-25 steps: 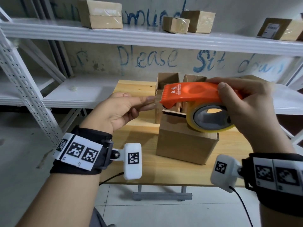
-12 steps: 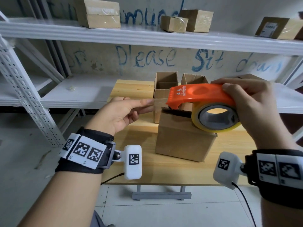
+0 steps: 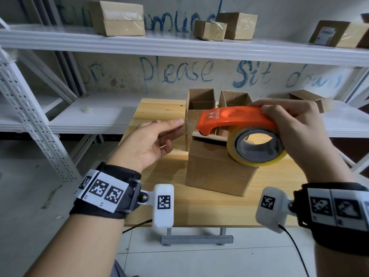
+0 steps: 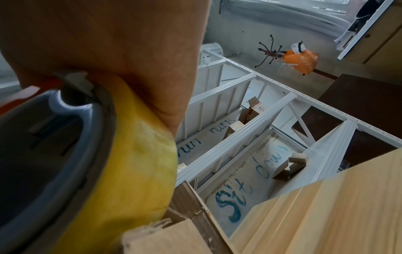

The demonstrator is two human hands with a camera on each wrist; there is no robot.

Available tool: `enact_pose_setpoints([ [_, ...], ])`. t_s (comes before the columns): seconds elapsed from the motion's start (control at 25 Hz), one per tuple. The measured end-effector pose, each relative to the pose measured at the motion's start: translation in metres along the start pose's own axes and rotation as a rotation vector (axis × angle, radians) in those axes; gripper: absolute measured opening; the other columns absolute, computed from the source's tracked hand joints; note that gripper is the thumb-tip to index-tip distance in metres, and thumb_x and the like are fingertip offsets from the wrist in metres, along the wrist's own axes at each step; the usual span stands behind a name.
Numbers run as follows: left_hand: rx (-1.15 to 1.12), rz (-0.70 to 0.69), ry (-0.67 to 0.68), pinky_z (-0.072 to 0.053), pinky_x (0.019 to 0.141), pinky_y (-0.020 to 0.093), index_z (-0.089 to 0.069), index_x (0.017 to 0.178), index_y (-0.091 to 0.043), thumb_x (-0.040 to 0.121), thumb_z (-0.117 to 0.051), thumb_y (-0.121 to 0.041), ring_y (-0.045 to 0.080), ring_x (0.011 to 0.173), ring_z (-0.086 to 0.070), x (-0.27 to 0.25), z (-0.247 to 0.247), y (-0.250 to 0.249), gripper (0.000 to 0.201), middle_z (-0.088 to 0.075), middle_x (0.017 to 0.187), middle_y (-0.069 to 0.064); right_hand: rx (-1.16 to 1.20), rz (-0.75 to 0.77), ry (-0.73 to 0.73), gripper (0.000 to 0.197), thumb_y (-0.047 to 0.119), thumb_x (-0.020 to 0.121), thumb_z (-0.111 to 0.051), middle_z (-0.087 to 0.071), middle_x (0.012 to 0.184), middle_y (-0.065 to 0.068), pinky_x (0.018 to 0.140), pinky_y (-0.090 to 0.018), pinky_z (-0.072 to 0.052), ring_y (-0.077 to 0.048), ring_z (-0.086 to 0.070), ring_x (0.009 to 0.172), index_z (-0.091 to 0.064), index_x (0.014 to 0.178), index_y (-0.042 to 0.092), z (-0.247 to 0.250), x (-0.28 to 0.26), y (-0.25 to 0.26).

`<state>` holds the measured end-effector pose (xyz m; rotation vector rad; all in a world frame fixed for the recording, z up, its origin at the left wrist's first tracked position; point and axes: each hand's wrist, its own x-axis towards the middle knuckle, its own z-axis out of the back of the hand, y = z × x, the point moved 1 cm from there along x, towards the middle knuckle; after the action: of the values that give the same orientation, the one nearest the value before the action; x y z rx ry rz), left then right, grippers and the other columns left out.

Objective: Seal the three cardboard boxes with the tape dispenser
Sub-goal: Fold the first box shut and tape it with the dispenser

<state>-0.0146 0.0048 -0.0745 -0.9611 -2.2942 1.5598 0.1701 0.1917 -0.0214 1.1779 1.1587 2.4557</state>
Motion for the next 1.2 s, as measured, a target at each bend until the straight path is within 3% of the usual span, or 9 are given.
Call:
enact_pose_setpoints([
  [0.08, -0.014, -0.001, 0.031, -0.060, 0.063, 0.025, -0.061, 0.083, -0.017, 0.077, -0.079, -0.011, 0.015, 0.083, -0.076, 0.001, -0.004, 0.003, 0.020, -0.078, 0.085, 0.004, 0.010, -0.018, -0.013, 0.031, 0.010, 0.095, -0.054, -0.076, 0.085, 0.007, 0.069, -0.017, -0.051, -0.006, -0.067, 0.076, -0.075, 0.086, 0.030, 0.002, -0.001, -0.003],
  [0.16, -0.060, 0.009, 0.075, -0.063, 0.077, 0.039, -0.063, 0.092, -0.010, 0.082, -0.078, -0.010, 0.025, 0.093, -0.075, 0.000, -0.008, 0.004, 0.018, -0.077, 0.090, 0.007, 0.022, -0.041, -0.024, 0.030, 0.012, 0.095, -0.053, -0.076, 0.084, 0.000, 0.069, -0.019, -0.051, -0.009, -0.067, 0.076, -0.076, 0.087, 0.029, 0.006, -0.001, -0.007],
  [0.24, -0.096, 0.037, 0.121, -0.062, 0.078, 0.040, -0.063, 0.104, -0.006, 0.081, -0.079, -0.010, 0.032, 0.101, -0.073, 0.000, -0.010, 0.003, 0.028, -0.076, 0.091, 0.009, 0.028, -0.064, -0.036, 0.027, 0.015, 0.095, -0.053, -0.076, 0.083, -0.001, 0.068, -0.020, -0.050, -0.012, -0.067, 0.077, -0.077, 0.091, 0.027, 0.010, -0.002, -0.009],
  [0.4, -0.081, 0.016, 0.122, -0.063, 0.071, 0.031, -0.068, 0.095, -0.006, 0.087, -0.072, -0.009, 0.024, 0.086, -0.073, -0.002, -0.020, -0.001, 0.009, -0.074, 0.081, 0.007, 0.021, -0.073, -0.035, 0.028, 0.013, 0.096, -0.053, -0.076, 0.081, 0.002, 0.066, -0.017, -0.050, -0.010, -0.067, 0.074, -0.077, 0.090, 0.027, 0.009, -0.005, -0.007],
  [0.6, -0.136, 0.054, 0.118, -0.060, 0.087, 0.050, -0.062, 0.096, -0.006, 0.093, -0.067, -0.008, 0.029, 0.081, -0.071, -0.002, -0.028, 0.002, 0.007, -0.070, 0.071, 0.007, 0.015, -0.058, -0.031, 0.028, 0.010, 0.095, -0.054, -0.076, 0.081, 0.006, 0.066, -0.014, -0.050, -0.006, -0.067, 0.075, -0.076, 0.088, 0.026, 0.002, -0.006, -0.002],
  [0.72, -0.171, 0.072, 0.107, -0.061, 0.083, 0.050, -0.062, 0.096, -0.001, 0.096, -0.062, -0.003, 0.035, 0.078, -0.075, 0.000, -0.026, 0.004, 0.002, -0.072, 0.082, 0.014, 0.044, -0.025, -0.097, 0.024, 0.007, 0.094, -0.055, -0.076, 0.083, 0.000, 0.067, -0.016, -0.049, -0.008, -0.068, 0.076, -0.077, 0.093, 0.018, 0.005, -0.005, -0.006],
  [0.88, -0.156, 0.077, 0.120, -0.061, 0.085, 0.045, -0.063, 0.107, 0.005, 0.097, -0.056, 0.001, 0.040, 0.103, -0.071, 0.004, -0.024, 0.010, 0.013, -0.067, 0.125, 0.028, 0.104, 0.043, -0.230, 0.023, 0.003, 0.091, -0.055, -0.076, 0.084, 0.000, 0.071, -0.017, -0.048, -0.007, -0.068, 0.080, -0.075, 0.100, 0.012, 0.007, 0.001, -0.009],
  [1.04, -0.187, 0.116, 0.106, -0.062, 0.083, 0.042, -0.058, 0.109, 0.005, 0.095, -0.055, 0.007, 0.037, 0.103, -0.073, 0.005, -0.024, 0.013, 0.015, -0.072, 0.110, 0.028, 0.080, 0.044, -0.209, 0.024, 0.006, 0.092, -0.055, -0.075, 0.085, 0.015, 0.071, -0.015, -0.048, -0.002, -0.068, 0.080, -0.076, 0.096, 0.015, -0.003, 0.005, -0.012],
  [1.2, -0.048, 0.139, 0.049, -0.062, 0.061, 0.026, -0.063, 0.105, 0.004, 0.091, -0.063, -0.002, 0.023, 0.082, -0.078, 0.002, -0.014, 0.013, 0.015, -0.077, 0.098, 0.021, 0.040, 0.015, -0.116, 0.029, 0.007, 0.095, -0.053, -0.073, 0.083, 0.013, 0.069, -0.016, -0.051, -0.001, -0.066, 0.077, -0.075, 0.092, 0.026, -0.008, 0.007, -0.012],
])
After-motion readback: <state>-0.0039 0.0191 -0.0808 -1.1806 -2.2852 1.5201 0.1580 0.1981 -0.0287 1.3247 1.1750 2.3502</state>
